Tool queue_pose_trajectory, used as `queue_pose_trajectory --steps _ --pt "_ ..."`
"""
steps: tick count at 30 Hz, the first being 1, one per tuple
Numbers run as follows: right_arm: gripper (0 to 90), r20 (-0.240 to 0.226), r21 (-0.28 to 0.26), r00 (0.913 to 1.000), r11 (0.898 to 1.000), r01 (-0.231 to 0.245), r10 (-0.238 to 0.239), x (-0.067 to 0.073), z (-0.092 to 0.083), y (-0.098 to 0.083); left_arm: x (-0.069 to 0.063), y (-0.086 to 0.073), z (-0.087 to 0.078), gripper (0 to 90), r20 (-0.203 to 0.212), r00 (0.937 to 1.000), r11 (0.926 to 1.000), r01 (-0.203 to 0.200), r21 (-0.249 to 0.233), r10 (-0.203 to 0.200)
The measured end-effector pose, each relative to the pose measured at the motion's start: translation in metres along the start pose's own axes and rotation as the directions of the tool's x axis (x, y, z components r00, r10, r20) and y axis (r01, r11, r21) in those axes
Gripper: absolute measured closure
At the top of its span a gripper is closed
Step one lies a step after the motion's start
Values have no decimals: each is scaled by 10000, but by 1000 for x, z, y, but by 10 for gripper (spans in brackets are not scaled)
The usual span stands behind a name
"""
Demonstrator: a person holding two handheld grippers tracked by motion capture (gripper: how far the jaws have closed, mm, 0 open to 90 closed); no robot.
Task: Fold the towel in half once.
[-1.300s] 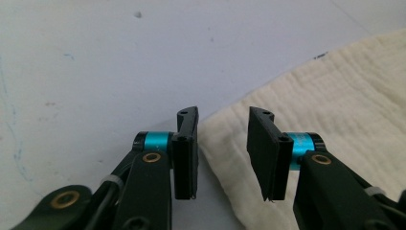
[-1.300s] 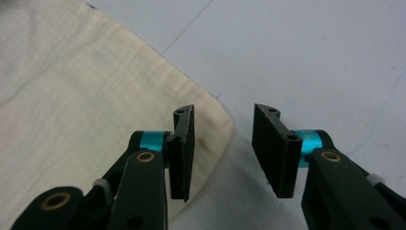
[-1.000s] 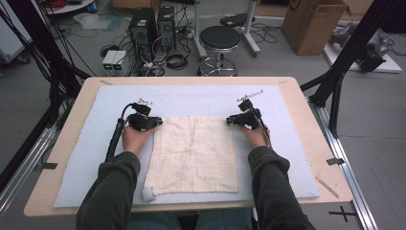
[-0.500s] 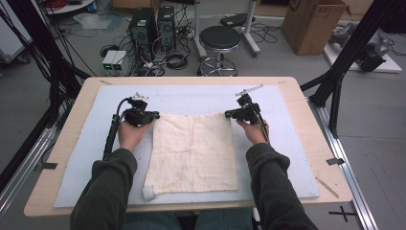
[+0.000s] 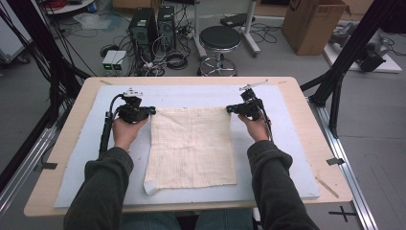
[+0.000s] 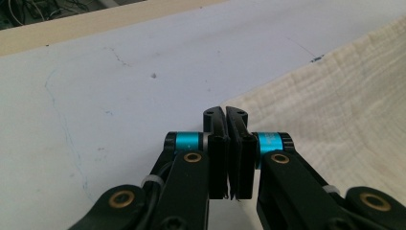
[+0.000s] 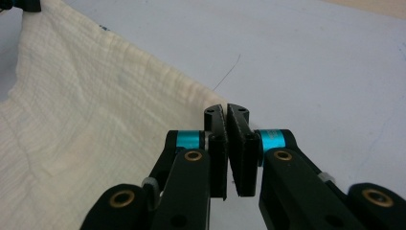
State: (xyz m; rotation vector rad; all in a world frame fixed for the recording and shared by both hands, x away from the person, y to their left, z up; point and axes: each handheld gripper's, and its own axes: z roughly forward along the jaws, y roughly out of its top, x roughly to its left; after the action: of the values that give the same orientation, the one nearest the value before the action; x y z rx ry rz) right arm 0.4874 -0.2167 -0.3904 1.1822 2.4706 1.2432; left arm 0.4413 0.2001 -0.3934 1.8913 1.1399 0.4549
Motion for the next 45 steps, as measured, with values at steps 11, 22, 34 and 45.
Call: queue_pose_trajectory --steps 11,22,34,45 --pt "869 -484 -210 9975 9985 505 -515 14 -13 -6 -9 -7 -20 872 104 9998 9994 -151 -316 154" --pt "869 -961 -137 9902 9948 1005 -1013 29 -26 -11 -24 -15 -35 871 158 9934 9935 -1137 -48 1138" --pt "868 -1292 -241 9831 9916 1274 -1294 37 -39 -26 -30 -35 -47 872 578 9916 9931 -1147 -258 1161" --pt "868 -1449 -197 9737 9844 1746 -1756 53 -52 -36 -44 -43 -59 871 881 9801 9838 -1754 -380 1781"
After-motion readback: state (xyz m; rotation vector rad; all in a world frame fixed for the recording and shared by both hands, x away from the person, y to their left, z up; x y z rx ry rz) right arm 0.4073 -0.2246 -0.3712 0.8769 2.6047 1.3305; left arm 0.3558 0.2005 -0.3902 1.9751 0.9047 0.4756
